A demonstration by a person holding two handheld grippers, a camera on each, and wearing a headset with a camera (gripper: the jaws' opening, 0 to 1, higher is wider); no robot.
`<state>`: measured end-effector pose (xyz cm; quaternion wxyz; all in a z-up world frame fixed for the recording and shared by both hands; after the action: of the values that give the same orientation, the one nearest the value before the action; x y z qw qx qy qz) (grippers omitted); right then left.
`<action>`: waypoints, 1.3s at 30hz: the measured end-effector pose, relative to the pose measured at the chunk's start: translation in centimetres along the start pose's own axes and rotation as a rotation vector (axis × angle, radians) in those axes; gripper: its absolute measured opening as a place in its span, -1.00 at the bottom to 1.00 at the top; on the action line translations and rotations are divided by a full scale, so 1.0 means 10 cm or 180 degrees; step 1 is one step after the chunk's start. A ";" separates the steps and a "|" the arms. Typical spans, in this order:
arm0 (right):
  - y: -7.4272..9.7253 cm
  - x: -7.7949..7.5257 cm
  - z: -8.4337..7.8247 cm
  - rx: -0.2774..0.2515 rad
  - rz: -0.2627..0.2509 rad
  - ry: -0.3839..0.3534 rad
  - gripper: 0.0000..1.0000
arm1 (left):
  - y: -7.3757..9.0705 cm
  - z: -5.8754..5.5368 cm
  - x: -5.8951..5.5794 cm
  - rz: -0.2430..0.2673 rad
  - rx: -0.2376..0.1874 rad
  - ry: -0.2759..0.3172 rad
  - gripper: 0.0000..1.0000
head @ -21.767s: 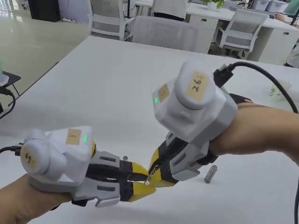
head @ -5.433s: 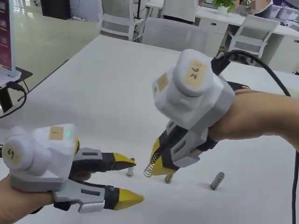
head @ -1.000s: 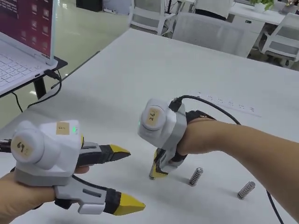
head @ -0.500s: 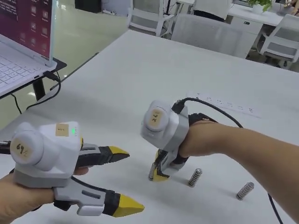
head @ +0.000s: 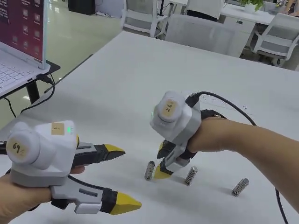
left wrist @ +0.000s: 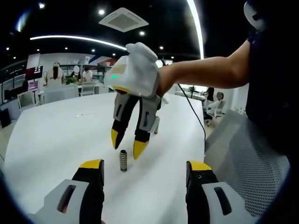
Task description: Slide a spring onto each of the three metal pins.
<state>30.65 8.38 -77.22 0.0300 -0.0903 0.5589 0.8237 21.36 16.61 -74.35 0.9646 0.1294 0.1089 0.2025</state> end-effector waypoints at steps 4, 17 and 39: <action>0.13 -0.04 -0.01 -0.0172 -0.0082 -0.0124 -0.33 | 0.00 0.01 0.02 0.0014 0.0002 -0.0003 0.35; 0.54 -0.11 -0.14 -0.0682 -0.0387 -0.0470 -0.19 | -0.05 0.12 0.05 0.0036 0.0001 -0.0027 0.41; 1.25 -0.09 -0.82 -0.1254 -0.1045 -0.1126 0.04 | -0.06 0.28 0.05 0.0094 -0.0011 -0.0060 0.47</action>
<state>30.61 -3.88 -68.58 0.2414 -0.0387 0.3525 0.9033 22.78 15.69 -71.99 0.9627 0.1313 0.0975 0.2156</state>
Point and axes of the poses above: the centre of the closed fingertips' face, and the gripper's own axes: y roughly backward along the fingers, x roughly to its left, z roughly out of its top, the point moved 5 cm from there along y, roughly backward along the fingers, and after that the axes turned 10 degrees about -z, right-handed, at the moved point
